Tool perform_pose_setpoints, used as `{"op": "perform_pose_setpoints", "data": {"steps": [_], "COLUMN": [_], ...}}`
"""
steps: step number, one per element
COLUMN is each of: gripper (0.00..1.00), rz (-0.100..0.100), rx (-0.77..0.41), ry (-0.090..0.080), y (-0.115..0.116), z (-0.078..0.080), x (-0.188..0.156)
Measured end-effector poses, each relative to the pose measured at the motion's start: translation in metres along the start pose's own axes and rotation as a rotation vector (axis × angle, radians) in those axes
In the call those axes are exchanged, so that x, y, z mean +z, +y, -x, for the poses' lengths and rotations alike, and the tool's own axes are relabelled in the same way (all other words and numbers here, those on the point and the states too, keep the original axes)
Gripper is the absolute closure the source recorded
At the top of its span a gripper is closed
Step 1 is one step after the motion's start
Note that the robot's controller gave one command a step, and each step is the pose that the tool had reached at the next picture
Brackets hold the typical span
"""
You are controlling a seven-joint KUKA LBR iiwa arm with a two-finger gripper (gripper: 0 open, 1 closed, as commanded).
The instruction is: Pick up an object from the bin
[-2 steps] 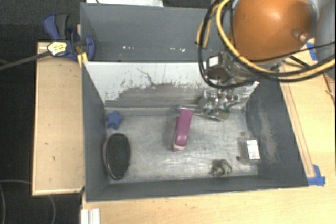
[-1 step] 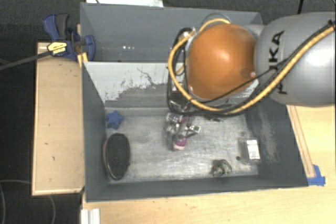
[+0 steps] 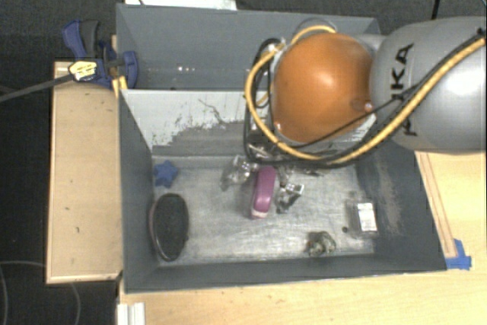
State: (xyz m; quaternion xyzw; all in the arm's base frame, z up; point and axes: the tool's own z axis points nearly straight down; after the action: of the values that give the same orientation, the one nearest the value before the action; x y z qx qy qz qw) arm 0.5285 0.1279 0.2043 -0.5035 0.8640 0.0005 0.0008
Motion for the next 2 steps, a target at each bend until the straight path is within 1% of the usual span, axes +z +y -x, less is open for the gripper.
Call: {"op": "perform_pose_setpoints", "data": {"steps": [1,2], "gripper": [0.00,1.00], "rz": [0.004,0.001], "rx": [-0.395,-0.391], "ry": [0.003,0.000], "y": [-0.0374,-0.0379], "z": [-0.0266,-0.0248], "x": [0.1247,0.1220]}}
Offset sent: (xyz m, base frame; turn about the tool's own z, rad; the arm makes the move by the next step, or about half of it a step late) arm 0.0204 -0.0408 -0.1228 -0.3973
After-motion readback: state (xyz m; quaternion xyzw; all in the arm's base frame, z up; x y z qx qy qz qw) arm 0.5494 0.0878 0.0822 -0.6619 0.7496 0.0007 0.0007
